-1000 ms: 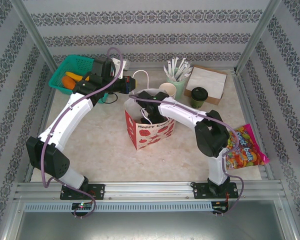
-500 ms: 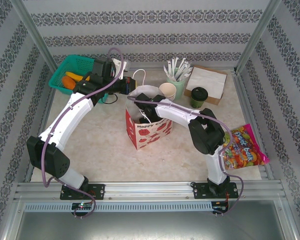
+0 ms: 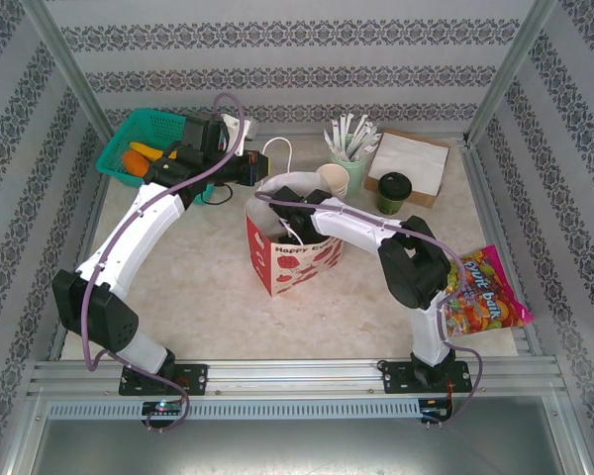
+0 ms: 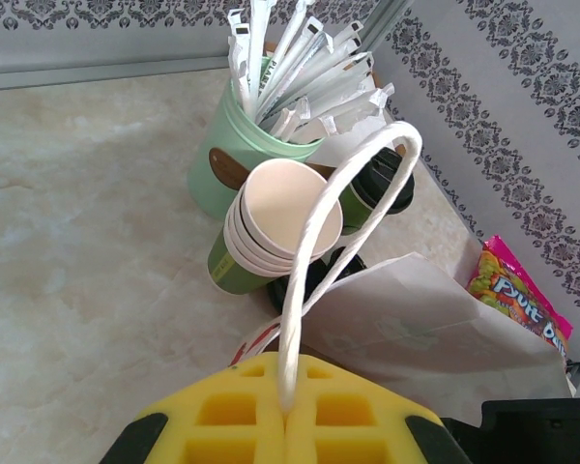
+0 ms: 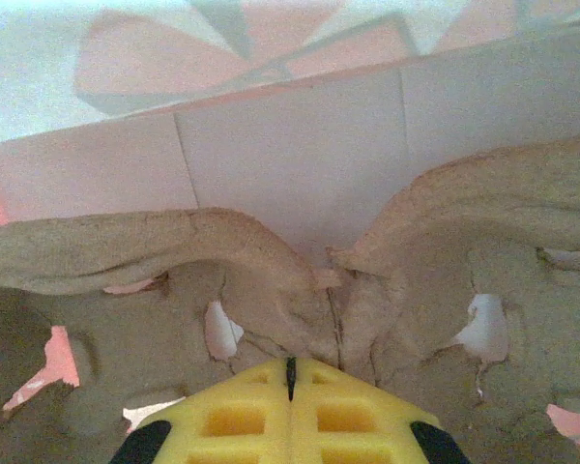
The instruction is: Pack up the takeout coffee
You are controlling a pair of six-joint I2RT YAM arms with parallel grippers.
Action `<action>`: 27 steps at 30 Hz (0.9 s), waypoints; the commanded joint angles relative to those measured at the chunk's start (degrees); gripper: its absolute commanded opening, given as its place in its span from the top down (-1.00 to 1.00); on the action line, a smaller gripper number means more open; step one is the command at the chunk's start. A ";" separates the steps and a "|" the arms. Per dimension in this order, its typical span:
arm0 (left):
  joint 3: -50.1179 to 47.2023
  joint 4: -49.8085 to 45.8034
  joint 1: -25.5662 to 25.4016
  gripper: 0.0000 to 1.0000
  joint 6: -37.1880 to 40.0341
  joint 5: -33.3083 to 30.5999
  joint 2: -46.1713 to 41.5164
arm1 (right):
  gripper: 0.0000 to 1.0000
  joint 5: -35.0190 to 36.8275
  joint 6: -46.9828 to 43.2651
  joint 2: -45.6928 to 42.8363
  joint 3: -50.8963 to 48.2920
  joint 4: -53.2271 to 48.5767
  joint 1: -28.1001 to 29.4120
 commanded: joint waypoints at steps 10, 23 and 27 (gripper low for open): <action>2.30 -3.51 0.39 1.00 1.95 -0.74 1.19 | 0.60 -0.09 2.17 -0.25 0.99 -0.96 0.19; 1.91 -4.04 0.48 1.00 3.37 -0.67 0.81 | -0.02 2.04 0.61 -15.35 1.43 -0.42 0.50; 1.86 -4.16 0.59 1.00 3.40 -0.27 0.66 | -0.19 2.98 0.64 -18.81 1.43 0.02 0.59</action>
